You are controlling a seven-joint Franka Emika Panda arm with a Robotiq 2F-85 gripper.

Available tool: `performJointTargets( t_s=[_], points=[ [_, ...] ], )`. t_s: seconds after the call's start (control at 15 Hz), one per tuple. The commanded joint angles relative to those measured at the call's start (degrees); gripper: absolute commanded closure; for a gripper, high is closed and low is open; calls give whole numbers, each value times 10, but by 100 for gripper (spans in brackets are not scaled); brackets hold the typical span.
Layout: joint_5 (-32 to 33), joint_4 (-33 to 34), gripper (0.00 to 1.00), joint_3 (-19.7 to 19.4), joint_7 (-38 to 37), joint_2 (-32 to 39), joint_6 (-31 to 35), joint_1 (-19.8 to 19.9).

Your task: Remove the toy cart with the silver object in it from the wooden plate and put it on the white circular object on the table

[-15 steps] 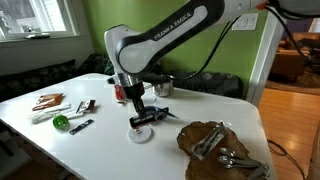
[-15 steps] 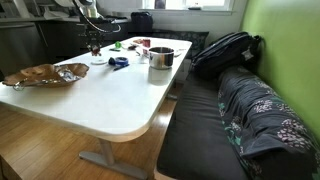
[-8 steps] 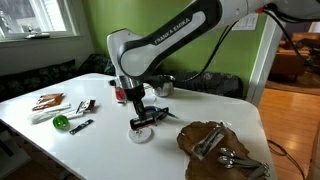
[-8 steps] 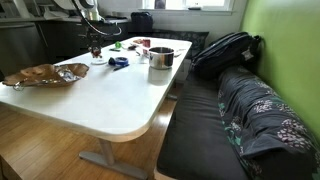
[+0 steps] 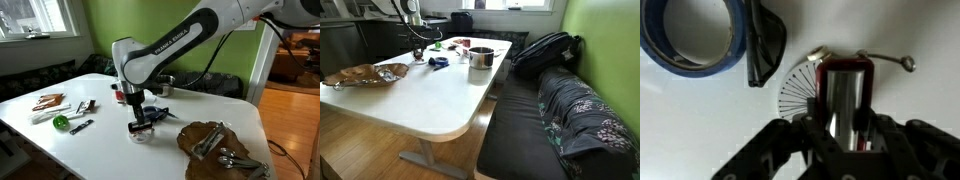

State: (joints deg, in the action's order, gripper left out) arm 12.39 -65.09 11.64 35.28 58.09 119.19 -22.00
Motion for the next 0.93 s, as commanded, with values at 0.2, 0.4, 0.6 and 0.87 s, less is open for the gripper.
performJointTargets(
  t_s=[0.2, 0.4, 0.6, 0.87],
  points=[
    [-14, 13, 33, 7, 9, 17, 11, 7],
    [-14, -2, 19, 8, 9, -1, 13, 11],
    [-15, -24, 0, 7, -4, -24, 23, 17],
    [5, -86, 0, -15, -61, -86, 114, 13]
  ],
)
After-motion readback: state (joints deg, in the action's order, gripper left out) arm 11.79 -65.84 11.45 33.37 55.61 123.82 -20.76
